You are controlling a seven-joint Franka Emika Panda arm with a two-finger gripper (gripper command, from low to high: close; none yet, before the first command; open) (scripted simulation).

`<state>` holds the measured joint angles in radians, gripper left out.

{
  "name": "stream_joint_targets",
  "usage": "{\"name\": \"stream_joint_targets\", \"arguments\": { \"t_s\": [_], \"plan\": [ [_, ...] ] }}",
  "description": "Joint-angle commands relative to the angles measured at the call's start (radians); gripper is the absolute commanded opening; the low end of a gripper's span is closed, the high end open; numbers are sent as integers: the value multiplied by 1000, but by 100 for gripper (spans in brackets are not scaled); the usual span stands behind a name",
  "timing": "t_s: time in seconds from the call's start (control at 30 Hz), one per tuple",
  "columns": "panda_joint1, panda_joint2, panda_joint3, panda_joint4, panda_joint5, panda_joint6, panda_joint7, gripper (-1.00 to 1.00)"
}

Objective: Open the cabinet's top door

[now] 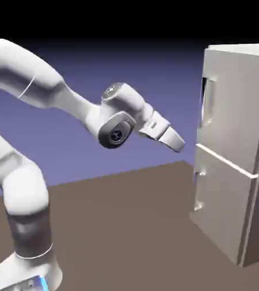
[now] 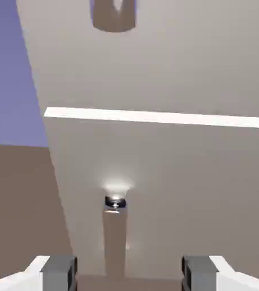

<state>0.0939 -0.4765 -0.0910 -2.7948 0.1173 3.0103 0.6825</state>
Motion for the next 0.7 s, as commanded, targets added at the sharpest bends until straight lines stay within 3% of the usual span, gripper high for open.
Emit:
{"name": "stream_joint_targets", "arguments": {
  "t_s": [0.0, 0.67],
  "plan": [
    [30, 35, -34, 6, 44, -10, -22, 0],
    [638, 728, -708, 119, 914, -208, -456, 0]
  ]
}}
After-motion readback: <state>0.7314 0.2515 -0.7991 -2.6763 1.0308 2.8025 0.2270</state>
